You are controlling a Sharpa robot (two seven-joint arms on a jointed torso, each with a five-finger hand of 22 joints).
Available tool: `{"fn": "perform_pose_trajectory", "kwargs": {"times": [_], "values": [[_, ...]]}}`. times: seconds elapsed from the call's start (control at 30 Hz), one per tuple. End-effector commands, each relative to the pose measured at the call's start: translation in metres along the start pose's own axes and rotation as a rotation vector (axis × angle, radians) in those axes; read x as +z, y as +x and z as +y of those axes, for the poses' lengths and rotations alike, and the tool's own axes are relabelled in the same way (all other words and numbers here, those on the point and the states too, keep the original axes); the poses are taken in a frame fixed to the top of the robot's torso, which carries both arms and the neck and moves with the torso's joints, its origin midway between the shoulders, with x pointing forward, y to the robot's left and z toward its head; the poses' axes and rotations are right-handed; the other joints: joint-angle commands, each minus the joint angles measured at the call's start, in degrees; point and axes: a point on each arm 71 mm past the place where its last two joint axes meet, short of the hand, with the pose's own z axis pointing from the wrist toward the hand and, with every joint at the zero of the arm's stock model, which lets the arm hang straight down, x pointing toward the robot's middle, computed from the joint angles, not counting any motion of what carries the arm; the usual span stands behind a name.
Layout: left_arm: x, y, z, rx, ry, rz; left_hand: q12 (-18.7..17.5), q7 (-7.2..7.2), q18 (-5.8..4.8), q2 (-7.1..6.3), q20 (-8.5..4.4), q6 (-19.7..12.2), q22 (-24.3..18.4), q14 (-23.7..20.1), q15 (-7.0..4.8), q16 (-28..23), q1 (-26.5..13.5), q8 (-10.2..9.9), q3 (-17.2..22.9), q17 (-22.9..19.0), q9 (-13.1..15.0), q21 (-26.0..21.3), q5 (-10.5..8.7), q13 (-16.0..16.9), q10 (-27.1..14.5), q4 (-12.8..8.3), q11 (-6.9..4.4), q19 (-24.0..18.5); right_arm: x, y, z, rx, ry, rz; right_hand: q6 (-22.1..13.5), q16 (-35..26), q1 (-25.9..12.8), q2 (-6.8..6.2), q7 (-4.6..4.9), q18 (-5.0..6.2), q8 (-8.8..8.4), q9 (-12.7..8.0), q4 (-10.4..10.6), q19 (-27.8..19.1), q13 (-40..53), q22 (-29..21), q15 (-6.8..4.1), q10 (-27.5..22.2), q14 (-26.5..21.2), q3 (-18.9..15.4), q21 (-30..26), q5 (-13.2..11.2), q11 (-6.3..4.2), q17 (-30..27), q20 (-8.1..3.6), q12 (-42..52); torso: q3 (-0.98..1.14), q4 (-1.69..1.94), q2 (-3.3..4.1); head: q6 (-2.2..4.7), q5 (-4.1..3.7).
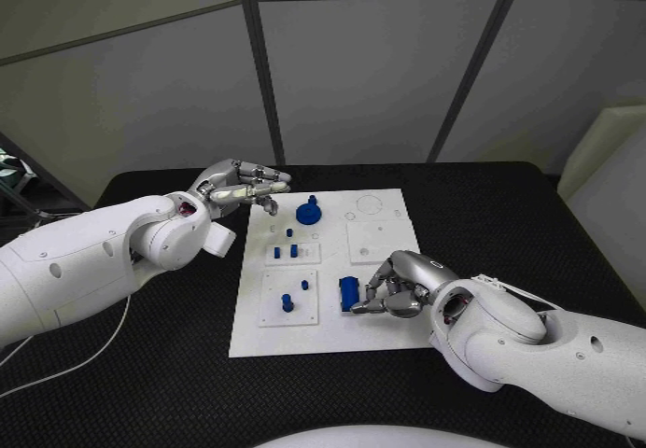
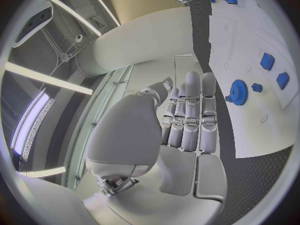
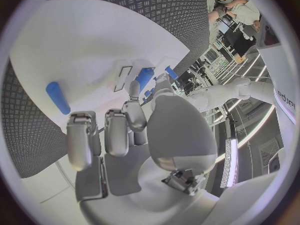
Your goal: Assemble the parts on the task board
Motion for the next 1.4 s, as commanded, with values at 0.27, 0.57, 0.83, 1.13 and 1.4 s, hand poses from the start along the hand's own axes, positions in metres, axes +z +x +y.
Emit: {"fn": "perform_pose_trajectory", "kwargs": {"times": [0.27,0.57,0.83,1.13,1.4], "values": [[0.001,0.002,-0.001,-0.008,0.002,0.012,-0.23,0.31,0.16,0.01,0.19,0.02,-0.10,0.00,0.41,-0.26,-0.63,-0.21,-0.12,-0.09,0.07,-0.36,0.28,0.09,-0.12,0.00,0.33,-0.23,0.007,0.000,0.000,0.029,0.007,-0.020,1.11,0.45,0.14,1.50,-0.28,-0.42,0.01,0.77,1.06,5.94,0.31,15.10,-0.51,0.65,3.27,1.33,0.36,-0.08,-0.26,2.05,-0.38,0.41,-0.04,0.15,0.08,-0.06,0.05],[0.001,0.002,-0.001,-0.008,0.000,0.012,-0.23,0.31,0.16,0.01,0.19,0.02,-0.10,0.00,0.41,-0.26,-0.63,-0.21,-0.12,-0.09,0.07,-0.36,0.28,0.09,-0.12,0.00,0.33,-0.23,0.014,0.006,0.005,-0.005,0.001,0.004,1.64,0.56,5.52,2.05,-0.56,-0.42,0.31,2.02,-2.59,5.94,0.42,15.10,-0.73,0.69,3.30,1.98,0.36,0.03,-0.51,2.28,-0.60,0.32,-0.03,0.09,0.05,-0.34,0.32],[0.001,0.001,-0.001,-0.008,0.000,0.013,-0.23,0.31,0.16,0.01,0.19,0.02,-0.10,0.00,0.41,-0.26,-0.63,-0.21,-0.12,-0.09,0.07,-0.36,0.28,0.09,-0.12,0.00,0.33,-0.23,0.018,0.006,0.002,-0.062,0.021,-0.014,1.94,0.64,9.20,3.19,-0.80,-0.42,0.17,2.70,-6.39,5.94,0.53,15.10,-0.90,0.73,3.31,1.94,0.36,0.23,-0.73,2.50,-0.77,0.22,-0.02,-0.02,-0.06,-0.37,0.35],[0.000,0.001,-0.001,-0.008,0.000,0.013,-0.23,0.31,0.16,0.01,0.19,0.02,-0.10,0.00,0.41,-0.26,-0.63,-0.21,-0.12,-0.09,0.07,-0.36,0.28,0.09,-0.12,0.00,0.33,-0.23,0.016,0.002,-0.001,-0.075,0.026,-0.042,2.31,0.71,9.73,4.11,-0.92,-0.42,0.09,2.87,-7.40,5.94,0.60,15.10,-1.00,0.82,3.34,1.69,0.36,0.57,-0.85,2.64,-0.86,0.23,0.00,0.07,-0.07,-0.16,0.28],[0.000,0.001,-0.001,-0.008,-0.002,0.014,-0.24,0.32,0.17,0.08,0.18,0.04,-0.18,0.01,0.40,-0.35,-0.54,-0.25,-0.06,-0.10,0.09,-0.45,0.29,0.10,-0.14,-0.10,0.33,-0.19,0.011,-0.002,-0.001,-0.006,0.010,-0.077,1.95,0.17,3.56,4.92,-0.53,-0.25,-0.40,3.40,-4.68,5.70,0.09,14.64,-0.75,0.66,3.15,-1.29,-0.27,0.67,-0.51,1.86,-0.69,-0.60,-0.02,0.00,-0.06,0.21,0.26]]}}
